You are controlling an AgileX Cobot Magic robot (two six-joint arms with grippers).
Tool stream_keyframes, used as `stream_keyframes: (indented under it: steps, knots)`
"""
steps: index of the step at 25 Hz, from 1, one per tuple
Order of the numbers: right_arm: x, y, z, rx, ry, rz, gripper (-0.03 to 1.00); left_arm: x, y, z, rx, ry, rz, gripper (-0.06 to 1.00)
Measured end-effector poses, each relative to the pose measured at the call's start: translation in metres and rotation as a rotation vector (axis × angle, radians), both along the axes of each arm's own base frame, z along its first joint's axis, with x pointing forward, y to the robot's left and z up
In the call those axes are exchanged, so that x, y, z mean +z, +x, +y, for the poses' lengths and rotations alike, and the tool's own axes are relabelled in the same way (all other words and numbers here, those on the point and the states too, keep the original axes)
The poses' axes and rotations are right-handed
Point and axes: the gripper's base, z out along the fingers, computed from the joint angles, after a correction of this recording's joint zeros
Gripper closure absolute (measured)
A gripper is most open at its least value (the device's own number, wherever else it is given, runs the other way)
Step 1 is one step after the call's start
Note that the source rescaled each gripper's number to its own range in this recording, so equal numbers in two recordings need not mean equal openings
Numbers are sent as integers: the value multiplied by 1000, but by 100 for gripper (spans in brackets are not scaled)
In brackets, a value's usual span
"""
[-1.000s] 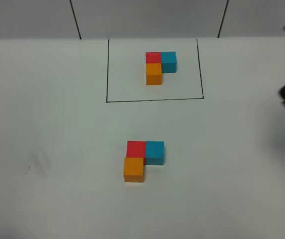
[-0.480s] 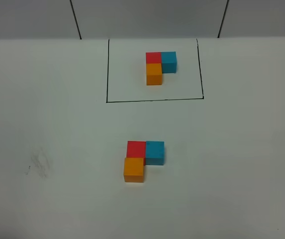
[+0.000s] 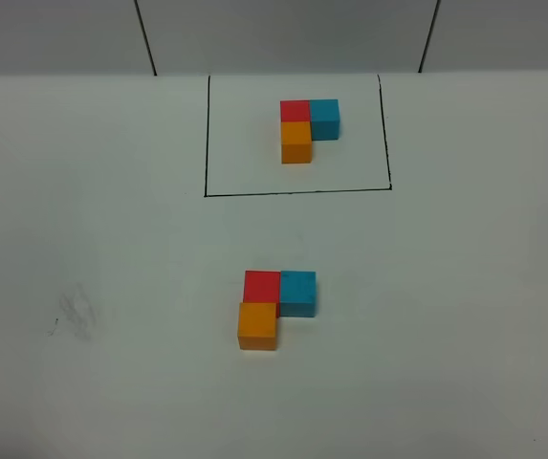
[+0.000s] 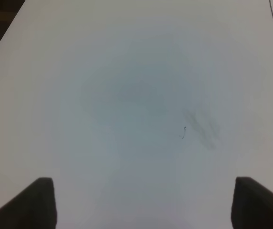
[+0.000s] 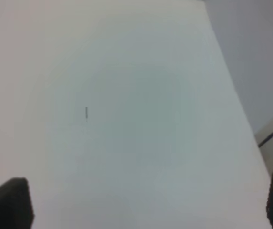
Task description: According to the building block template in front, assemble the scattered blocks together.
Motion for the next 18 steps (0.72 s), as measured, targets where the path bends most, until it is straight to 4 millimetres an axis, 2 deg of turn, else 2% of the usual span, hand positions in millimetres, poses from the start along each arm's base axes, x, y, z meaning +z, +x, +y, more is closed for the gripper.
stream_keyframes:
  steps: [4,11,14,18]
  knots:
    - [-13,-8,4,22,48,-32,-3,0,0,0,0,0,0,26]
    - [-15,-8,9,47,103,-35,-2,0,0,0,0,0,0,26]
    - [-15,-8,9,50,106,-36,4,0,0,0,0,0,0,26]
    - [-15,-8,9,50,107,-36,18,0,0,0,0,0,0,26]
